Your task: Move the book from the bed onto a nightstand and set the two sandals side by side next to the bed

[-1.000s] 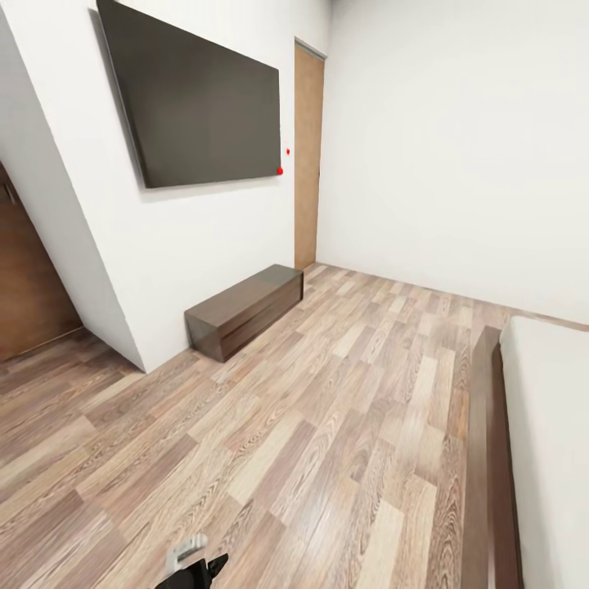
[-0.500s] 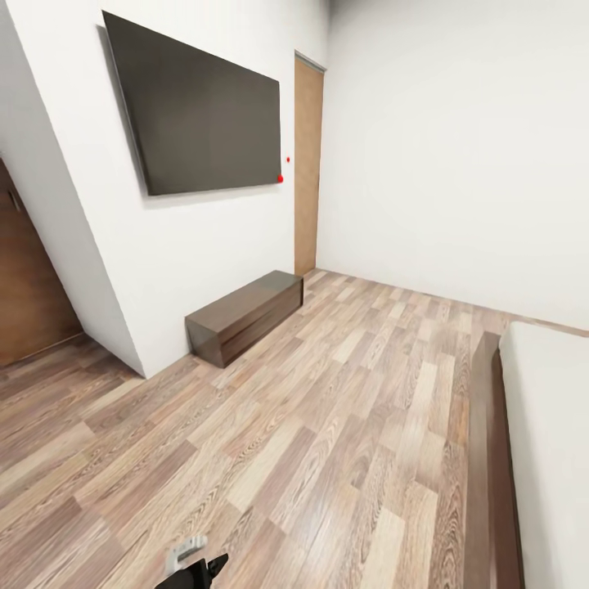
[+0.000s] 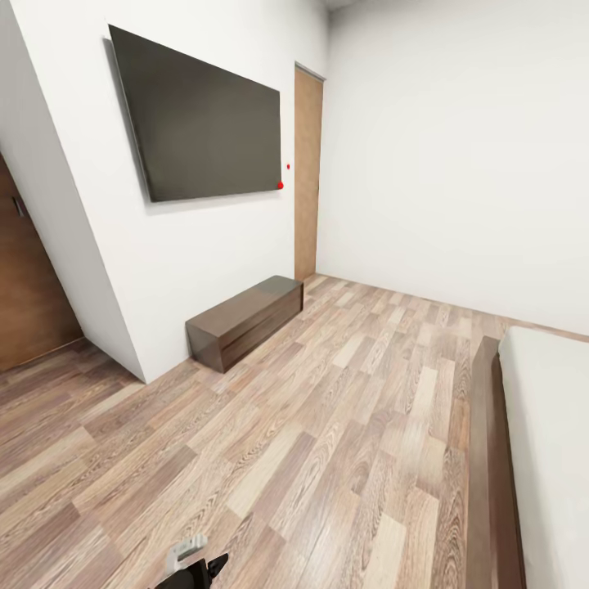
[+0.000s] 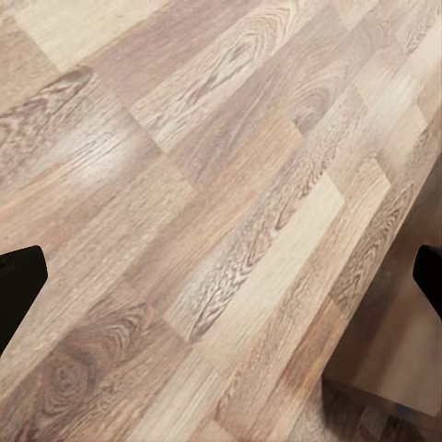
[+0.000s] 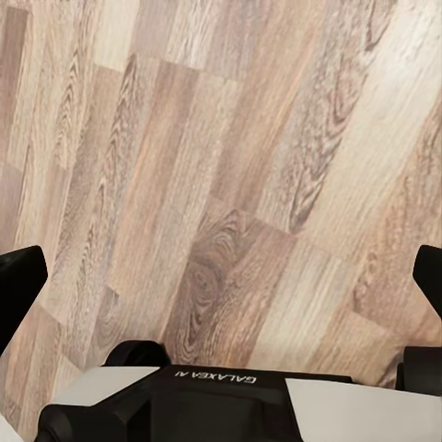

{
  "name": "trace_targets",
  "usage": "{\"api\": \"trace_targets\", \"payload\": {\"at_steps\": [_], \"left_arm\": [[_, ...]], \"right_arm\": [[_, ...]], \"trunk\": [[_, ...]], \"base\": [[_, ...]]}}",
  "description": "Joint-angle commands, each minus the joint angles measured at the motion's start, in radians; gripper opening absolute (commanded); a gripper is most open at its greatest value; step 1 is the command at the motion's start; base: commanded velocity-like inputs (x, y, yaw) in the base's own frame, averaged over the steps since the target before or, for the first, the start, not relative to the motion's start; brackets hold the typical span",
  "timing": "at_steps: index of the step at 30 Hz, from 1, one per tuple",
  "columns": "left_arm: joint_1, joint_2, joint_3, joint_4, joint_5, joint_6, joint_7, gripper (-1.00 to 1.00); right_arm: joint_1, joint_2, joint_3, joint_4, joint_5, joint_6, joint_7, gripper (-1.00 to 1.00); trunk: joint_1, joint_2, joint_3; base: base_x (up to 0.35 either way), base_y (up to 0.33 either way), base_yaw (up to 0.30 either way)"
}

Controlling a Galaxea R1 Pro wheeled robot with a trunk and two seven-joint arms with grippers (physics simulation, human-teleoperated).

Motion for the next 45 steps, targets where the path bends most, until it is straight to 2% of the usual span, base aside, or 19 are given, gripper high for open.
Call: {"api": "trace_targets", "payload": {"at_steps": [1,25,45], "left_arm": [[-0.001,0.000,-0.003,0.002,0.009,-0.002,-0.004,1.00],[-0.001,0.000,-0.003,0.002,0.009,-0.002,-0.004,1.00],[-0.001,0.000,-0.003,0.002,0.008,-0.002,-0.004,1.00]], "right_arm": [[-0.002,-0.001,-0.001,0.004,-0.009,0.001,0.005,1.00],[-0.002,-0.004,-0.002,0.002,-0.010,0.002,0.005,1.00],[-0.002,-0.005,-0.002,0.001,-0.012,-0.012,0.005,1.00]], "trunk": [[0.000,-0.001,-0.001],[0.000,-0.001,0.000],[0.000,-0.001,0.000]], "base": [[0.000,0.000,0.000],[0.004,0.000,0.000],[0.303,0.000,0.000]]}}
